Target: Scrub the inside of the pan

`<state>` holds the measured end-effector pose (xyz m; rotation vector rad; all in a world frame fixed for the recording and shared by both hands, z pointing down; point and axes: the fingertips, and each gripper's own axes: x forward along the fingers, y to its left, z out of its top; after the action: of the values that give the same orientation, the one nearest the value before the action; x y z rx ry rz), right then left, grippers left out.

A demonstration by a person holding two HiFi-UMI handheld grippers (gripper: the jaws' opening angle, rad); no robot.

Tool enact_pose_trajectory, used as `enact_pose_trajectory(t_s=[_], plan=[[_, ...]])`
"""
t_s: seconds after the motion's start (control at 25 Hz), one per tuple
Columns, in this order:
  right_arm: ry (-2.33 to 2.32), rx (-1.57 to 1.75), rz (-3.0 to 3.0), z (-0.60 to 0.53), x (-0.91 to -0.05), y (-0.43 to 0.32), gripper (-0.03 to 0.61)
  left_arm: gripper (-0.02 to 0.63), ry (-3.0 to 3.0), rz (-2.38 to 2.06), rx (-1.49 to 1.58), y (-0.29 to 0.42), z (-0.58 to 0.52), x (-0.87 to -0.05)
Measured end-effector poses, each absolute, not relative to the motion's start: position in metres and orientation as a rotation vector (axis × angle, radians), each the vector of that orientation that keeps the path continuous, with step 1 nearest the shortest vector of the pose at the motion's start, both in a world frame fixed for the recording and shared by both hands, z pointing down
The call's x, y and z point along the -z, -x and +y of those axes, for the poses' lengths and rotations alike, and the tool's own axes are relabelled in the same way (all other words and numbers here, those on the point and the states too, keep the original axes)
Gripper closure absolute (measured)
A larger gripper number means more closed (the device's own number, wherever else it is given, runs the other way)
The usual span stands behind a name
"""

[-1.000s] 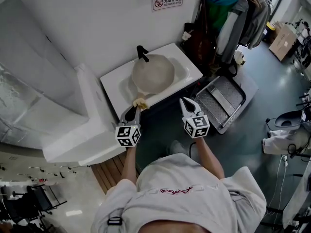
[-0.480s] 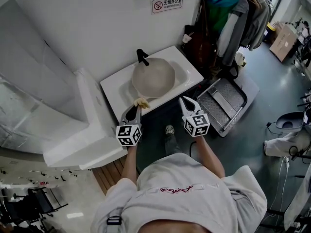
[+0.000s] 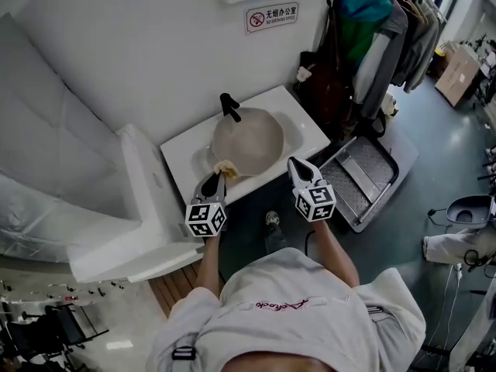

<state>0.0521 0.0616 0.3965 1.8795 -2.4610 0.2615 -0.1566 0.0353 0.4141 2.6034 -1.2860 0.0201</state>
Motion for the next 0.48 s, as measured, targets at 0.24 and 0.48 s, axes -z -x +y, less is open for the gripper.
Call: enact_pose_trajectory(t_s=[0.24,0.48], plan=[[-1.847,-0.279,-2.477,0.012,-0.394,-0.062,0.572,0.592,-2.58,-1.311,-0.045,0.148,-0.008,-0.414],[-1.819,-0.295,-2.496,-0.04,-0.392,-0.076,0.572,0.592,-2.597,-1.334,-0.053,0.136,-0.062,-0.399]])
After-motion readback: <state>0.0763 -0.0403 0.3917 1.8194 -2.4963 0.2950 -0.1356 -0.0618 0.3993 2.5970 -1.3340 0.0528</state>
